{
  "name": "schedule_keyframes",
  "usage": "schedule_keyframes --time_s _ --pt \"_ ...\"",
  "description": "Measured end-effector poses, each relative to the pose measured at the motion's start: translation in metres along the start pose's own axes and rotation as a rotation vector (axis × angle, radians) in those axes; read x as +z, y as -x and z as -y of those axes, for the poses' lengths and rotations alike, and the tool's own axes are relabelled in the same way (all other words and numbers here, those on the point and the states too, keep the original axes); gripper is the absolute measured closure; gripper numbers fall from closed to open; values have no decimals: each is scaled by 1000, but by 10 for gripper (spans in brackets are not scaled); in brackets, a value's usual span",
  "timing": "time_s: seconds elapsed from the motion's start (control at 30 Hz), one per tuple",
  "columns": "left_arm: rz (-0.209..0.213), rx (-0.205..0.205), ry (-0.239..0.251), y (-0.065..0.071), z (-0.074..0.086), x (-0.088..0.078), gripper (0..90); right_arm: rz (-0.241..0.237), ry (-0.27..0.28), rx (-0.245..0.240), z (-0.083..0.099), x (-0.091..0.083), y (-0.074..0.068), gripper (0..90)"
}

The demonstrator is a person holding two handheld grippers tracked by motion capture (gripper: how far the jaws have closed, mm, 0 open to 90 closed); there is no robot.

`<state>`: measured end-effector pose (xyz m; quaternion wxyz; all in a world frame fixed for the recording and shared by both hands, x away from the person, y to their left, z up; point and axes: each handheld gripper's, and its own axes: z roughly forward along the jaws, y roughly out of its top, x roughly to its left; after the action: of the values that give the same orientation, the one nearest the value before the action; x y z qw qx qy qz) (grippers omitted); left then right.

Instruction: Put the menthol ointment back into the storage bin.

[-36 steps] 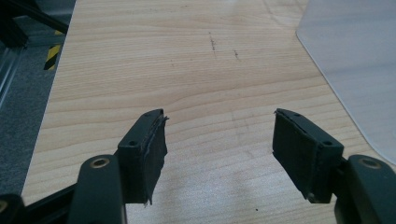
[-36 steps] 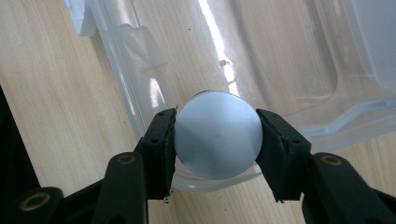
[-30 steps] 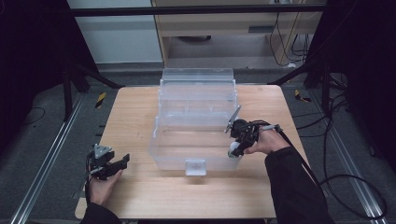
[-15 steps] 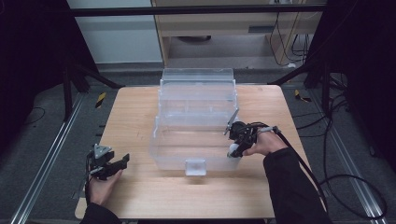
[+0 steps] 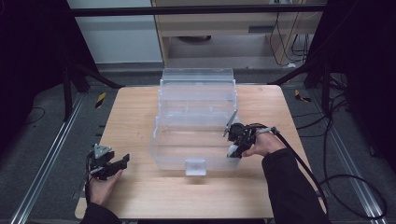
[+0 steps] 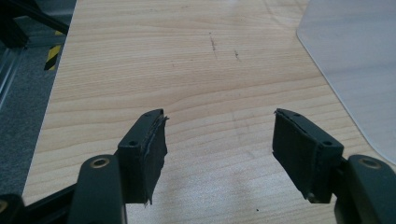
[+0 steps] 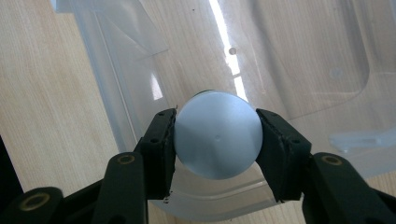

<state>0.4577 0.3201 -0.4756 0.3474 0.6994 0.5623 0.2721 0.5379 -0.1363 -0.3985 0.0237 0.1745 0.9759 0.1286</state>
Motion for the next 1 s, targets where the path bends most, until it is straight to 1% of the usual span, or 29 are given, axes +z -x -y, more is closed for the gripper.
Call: schedule_keyframes --time_s 0.17,0.43,0.5,0.6,0.8,0.83,0.87,1.0 --pt "1 -1 0 0 0 0 346 -9 9 1 1 1 1 502" --pt "0 0 -1 0 0 0 346 -8 4 21 0 2 0 499" --pt "1 0 0 0 0 0 346 -6 2 21 0 2 0 498" --pt "1 0 0 0 0 0 346 4 -8 6 -1 5 0 498" --pt "1 0 -1 0 0 0 346 3 -10 15 -1 5 0 492" --pt "1 0 -1 0 0 0 345 4 1 14 -1 5 1 462" --pt "1 0 -1 0 0 0 345 6 8 19 -1 4 1 452" --pt "1 1 0 0 0 0 345 8 14 21 0 2 0 443"
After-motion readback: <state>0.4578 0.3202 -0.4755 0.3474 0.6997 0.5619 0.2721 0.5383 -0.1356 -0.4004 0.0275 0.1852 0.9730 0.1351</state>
